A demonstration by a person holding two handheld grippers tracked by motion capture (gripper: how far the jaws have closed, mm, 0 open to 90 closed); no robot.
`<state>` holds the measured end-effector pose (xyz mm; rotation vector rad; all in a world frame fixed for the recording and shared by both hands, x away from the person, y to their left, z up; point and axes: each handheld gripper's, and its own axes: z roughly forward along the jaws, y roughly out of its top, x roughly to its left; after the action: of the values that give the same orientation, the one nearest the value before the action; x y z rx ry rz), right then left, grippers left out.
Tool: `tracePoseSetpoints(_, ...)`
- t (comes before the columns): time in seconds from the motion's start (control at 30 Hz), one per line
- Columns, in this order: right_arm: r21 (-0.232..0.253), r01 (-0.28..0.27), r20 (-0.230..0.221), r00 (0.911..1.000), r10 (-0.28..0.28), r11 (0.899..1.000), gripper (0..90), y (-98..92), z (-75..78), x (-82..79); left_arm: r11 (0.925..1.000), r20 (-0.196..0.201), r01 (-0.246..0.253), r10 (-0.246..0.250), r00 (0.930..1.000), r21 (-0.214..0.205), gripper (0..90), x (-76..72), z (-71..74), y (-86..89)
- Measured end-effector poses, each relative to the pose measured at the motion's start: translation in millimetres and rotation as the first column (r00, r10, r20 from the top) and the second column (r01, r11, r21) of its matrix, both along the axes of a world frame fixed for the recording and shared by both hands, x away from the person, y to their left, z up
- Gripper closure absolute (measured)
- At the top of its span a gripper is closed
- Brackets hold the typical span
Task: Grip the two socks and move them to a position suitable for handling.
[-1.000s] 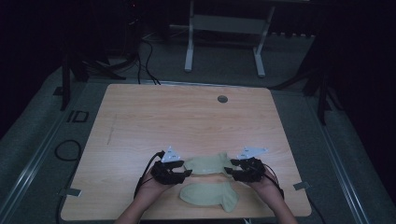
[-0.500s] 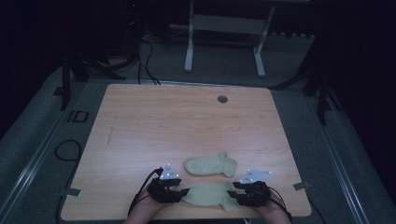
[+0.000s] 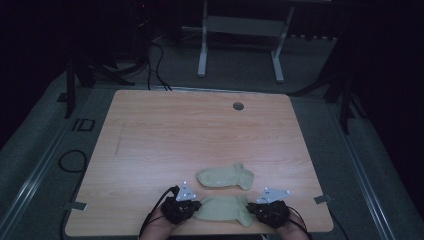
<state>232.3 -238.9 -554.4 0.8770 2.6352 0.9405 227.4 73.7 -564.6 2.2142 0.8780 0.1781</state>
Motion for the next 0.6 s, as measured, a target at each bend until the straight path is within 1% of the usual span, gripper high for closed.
tracePoseSetpoints(0.03, 0.004, 0.004, 0.002, 1.0, -0.004, 1.0, 84.7, 0.1, 1.0, -0.1, 0.9999, -0.005, -0.003, 0.003, 1.0, -0.017, 87.0, 0.4, 0.5, 1.0)
tracePoseSetpoints(0.1, 0.025, 0.005, 0.001, 1.0, -0.005, 1.0, 84.9, -1.5, 5.1, 0.8, 0.9996, 0.002, -0.005, 0.005, 1.0, -0.029, 87.2, -0.1, 4.1, 2.8)
tracePoseSetpoints(0.17, 0.058, 0.01, -0.002, 0.9999, -0.01, 0.998, 85.0, -3.8, 12.2, 1.5, 0.9984, 0.008, -0.015, 0.015, 0.9998, -0.055, 87.3, -0.3, 10.0, 4.8)
tracePoseSetpoints(0.23, 0.079, 0.011, 0.021, 0.9997, -0.013, 0.997, 85.1, -5.3, 21.5, 2.4, 0.9977, 0.024, -0.021, 0.022, 0.9995, -0.065, 87.3, 0.7, 17.8, 6.6)
tracePoseSetpoints(0.27, 0.089, 0.007, 0.028, 0.9996, -0.01, 0.996, 85.0, -5.4, 26.3, 3.3, 0.9974, 0.025, -0.021, 0.023, 0.9994, -0.069, 87.3, 1.9, 21.2, 7.6)
tracePoseSetpoints(0.3, 0.094, 0.006, 0.036, 0.9993, -0.009, 0.996, 85.1, -5.5, 30.2, 4.2, 0.9967, 0.032, -0.023, 0.026, 0.9992, -0.078, 87.3, 4.1, 27.1, 8.8)
tracePoseSetpoints(0.33, 0.104, 0.008, 0.049, 0.9987, -0.013, 0.995, 85.0, -5.9, 36.7, 6.7, 0.996, 0.042, -0.032, 0.035, 0.9985, -0.083, 87.3, 6.2, 32.3, 9.7)
tracePoseSetpoints(0.37, 0.109, 0.003, 0.055, 0.9985, -0.009, 0.994, 85.0, -5.9, 41.8, 9.5, 0.9956, 0.044, -0.032, 0.036, 0.9984, -0.088, 87.3, 8.4, 36.2, 10.2)
tracePoseSetpoints(0.4, 0.111, 0.006, 0.067, 0.9977, -0.013, 0.994, 85.0, -5.9, 45.6, 11.8, 0.9948, 0.053, -0.037, 0.042, 0.9977, -0.094, 87.3, 12.5, 42.5, 10.9)
tracePoseSetpoints(0.47, 0.113, 0.005, 0.085, 0.9963, -0.015, 0.994, 85.0, -5.9, 55.5, 20.8, 0.995, 0.068, -0.046, 0.052, 0.9963, -0.089, 87.3, 21.0, 50.7, 10.8)
tracePoseSetpoints(0.5, 0.112, 0.01, 0.094, 0.9954, -0.02, 0.994, 85.0, -5.9, 59.0, 25.6, 0.9941, 0.064, -0.056, 0.062, 0.996, -0.093, 87.3, 26.3, 53.8, 10.6)
tracePoseSetpoints(0.53, 0.114, 0.014, 0.096, 0.9951, -0.025, 0.993, 85.0, -6.1, 61.9, 31.2, 0.9939, 0.066, -0.065, 0.071, 0.9953, -0.089, 87.3, 31.4, 56.4, 9.7)
tracePoseSetpoints(0.57, 0.113, 0.018, 0.094, 0.9951, -0.029, 0.993, 85.0, -6.2, 64.3, 36.7, 0.9948, 0.07, -0.063, 0.069, 0.9952, -0.08, 87.3, 36.5, 58.9, 8.7)
tracePoseSetpoints(0.6, 0.115, 0.027, 0.095, 0.9947, -0.038, 0.993, 85.0, -6.7, 66.2, 42.5, 0.9941, 0.07, -0.07, 0.075, 0.9947, -0.083, 87.3, 41.3, 61.0, 7.6)
